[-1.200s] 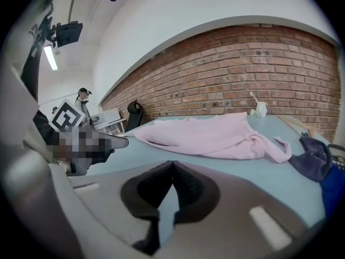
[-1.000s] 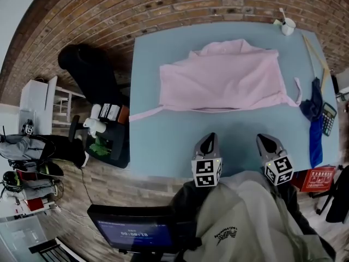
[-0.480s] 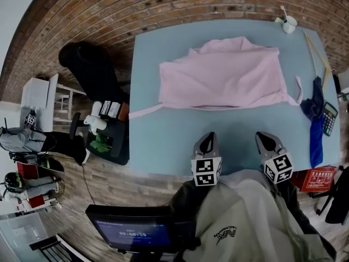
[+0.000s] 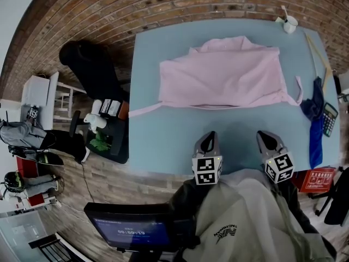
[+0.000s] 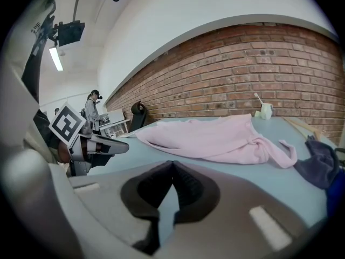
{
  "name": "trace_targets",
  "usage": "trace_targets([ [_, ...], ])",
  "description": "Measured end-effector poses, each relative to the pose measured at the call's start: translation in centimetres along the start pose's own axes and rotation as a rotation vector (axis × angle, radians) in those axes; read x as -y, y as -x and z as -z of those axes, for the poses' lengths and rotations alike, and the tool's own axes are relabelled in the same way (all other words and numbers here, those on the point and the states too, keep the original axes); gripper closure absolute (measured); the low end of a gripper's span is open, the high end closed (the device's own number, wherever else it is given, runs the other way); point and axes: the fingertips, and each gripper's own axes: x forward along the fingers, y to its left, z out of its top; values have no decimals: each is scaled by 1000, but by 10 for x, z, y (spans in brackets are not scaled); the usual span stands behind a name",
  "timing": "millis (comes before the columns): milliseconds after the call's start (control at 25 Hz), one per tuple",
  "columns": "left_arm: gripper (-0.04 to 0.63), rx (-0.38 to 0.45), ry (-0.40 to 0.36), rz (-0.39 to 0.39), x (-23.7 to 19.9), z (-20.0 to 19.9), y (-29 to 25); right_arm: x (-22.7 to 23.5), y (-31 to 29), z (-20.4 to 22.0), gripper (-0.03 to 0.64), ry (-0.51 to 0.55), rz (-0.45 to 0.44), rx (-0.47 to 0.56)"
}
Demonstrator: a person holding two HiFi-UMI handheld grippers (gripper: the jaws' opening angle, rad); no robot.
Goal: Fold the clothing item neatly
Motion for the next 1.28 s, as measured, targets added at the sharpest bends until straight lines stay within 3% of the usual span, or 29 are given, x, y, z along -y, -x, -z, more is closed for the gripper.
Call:
trace_targets([
  [1280,588,-11,3,-19,-7,8,0,-6,-5,7,615,37,-6,-32],
])
